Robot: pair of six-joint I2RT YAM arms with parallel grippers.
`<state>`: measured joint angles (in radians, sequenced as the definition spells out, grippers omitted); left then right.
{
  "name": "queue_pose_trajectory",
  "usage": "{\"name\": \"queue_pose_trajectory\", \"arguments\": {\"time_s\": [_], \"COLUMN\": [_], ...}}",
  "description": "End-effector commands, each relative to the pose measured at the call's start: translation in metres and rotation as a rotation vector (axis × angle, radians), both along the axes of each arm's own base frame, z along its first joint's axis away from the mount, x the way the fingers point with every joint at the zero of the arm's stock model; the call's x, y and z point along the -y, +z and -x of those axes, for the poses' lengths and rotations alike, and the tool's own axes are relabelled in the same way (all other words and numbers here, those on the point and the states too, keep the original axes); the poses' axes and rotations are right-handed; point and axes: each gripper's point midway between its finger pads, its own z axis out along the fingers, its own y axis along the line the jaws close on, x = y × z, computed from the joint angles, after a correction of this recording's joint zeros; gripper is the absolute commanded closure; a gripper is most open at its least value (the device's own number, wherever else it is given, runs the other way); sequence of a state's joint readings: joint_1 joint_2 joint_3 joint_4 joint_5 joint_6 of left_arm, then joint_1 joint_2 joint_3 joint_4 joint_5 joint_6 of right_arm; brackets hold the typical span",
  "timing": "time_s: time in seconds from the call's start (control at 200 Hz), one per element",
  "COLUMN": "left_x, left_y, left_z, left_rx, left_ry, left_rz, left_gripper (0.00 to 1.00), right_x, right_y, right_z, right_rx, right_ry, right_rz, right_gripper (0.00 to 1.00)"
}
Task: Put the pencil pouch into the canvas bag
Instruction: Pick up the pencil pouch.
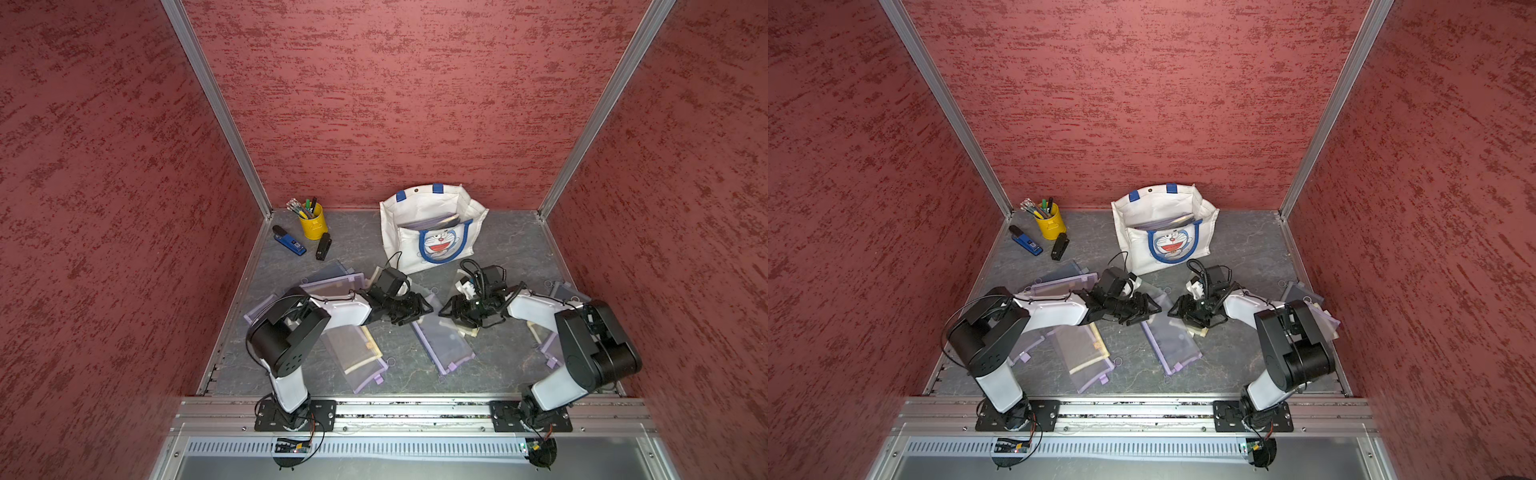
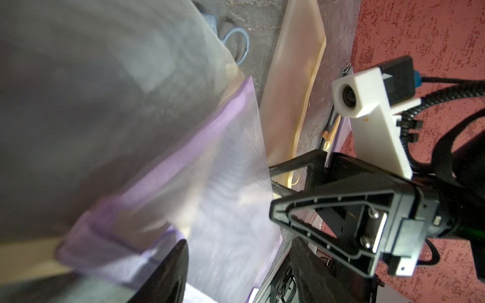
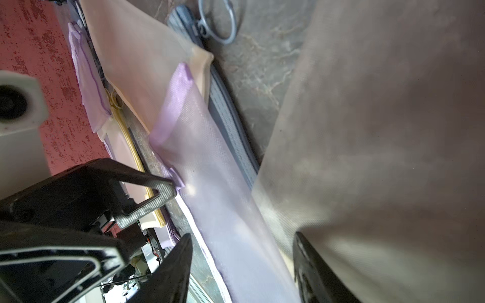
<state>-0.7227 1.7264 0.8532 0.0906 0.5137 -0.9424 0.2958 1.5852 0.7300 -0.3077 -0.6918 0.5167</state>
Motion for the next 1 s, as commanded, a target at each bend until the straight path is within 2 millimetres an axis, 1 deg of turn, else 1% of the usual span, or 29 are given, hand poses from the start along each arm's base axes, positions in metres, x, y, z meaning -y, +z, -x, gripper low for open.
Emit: {"name": "queue_pose_trajectory", "arguments": {"time_s": [0.0,0.08,0.215,0.296,0.416,0.551,0.611,0.676,0.736,0.777,0.812,0.852,0.867,0.917,0.997], "left_x": [-0.018,-0.02,-0.01,-0.004,0.007,0.012,0.012,0.008,0.002,-0.004,-0.01,-0.016,-0.019,-0.026,-0.039], "left_y": [-0.001,-0.01,-0.029,-0.034,-0.032,-0.028,-0.027,-0.024,-0.016,-0.009,0.001,0.015,0.022,0.042,0.079], "left_z": [0.008,0.009,0.005,0.001,-0.007,-0.012,-0.011,-0.012,-0.014,-0.015,-0.018,-0.021,-0.022,-0.026,-0.031], "left_rx": [0.004,-0.034,-0.072,-0.083,-0.07,-0.058,-0.056,-0.05,-0.032,-0.014,0.013,0.052,0.07,0.122,0.214], "left_ry": [0.001,0.005,-0.01,-0.002,-0.007,-0.014,-0.013,-0.005,0.004,0.012,0.015,0.012,0.01,0.001,-0.013], "left_rz": [-0.043,-0.049,-0.068,-0.055,-0.017,0.003,0.004,0.008,0.013,0.014,0.018,0.029,0.034,0.058,0.108], "left_gripper": [0.39,0.4,0.41,0.42,0.42,0.42,0.43,0.43,0.42,0.42,0.42,0.41,0.41,0.39,0.3], "right_x": [-0.003,-0.005,-0.008,-0.011,-0.018,-0.024,-0.024,-0.025,-0.028,-0.031,-0.033,-0.036,-0.037,-0.039,-0.043], "right_y": [-0.005,-0.007,-0.008,-0.005,-0.001,0.002,0.004,0.008,0.02,0.033,0.048,0.066,0.079,0.105,0.142], "right_z": [0.007,0.008,0.009,0.008,0.008,0.009,0.008,0.006,0.002,-0.001,-0.005,-0.009,-0.01,-0.011,-0.012], "right_rx": [-0.019,-0.024,-0.029,-0.024,-0.015,-0.01,-0.001,0.013,0.051,0.098,0.15,0.215,0.257,0.335,0.445], "right_ry": [0.025,0.031,0.04,0.046,0.059,0.067,0.065,0.07,0.077,0.082,0.087,0.096,0.102,0.119,0.147], "right_rz": [-0.005,-0.009,-0.013,-0.018,-0.032,-0.047,-0.048,-0.053,-0.073,-0.098,-0.124,-0.156,-0.172,-0.205,-0.252], "right_gripper": [0.41,0.43,0.47,0.5,0.55,0.62,0.68,0.79,0.9,0.96,1.0,1.0,1.0,1.0,1.0]}}
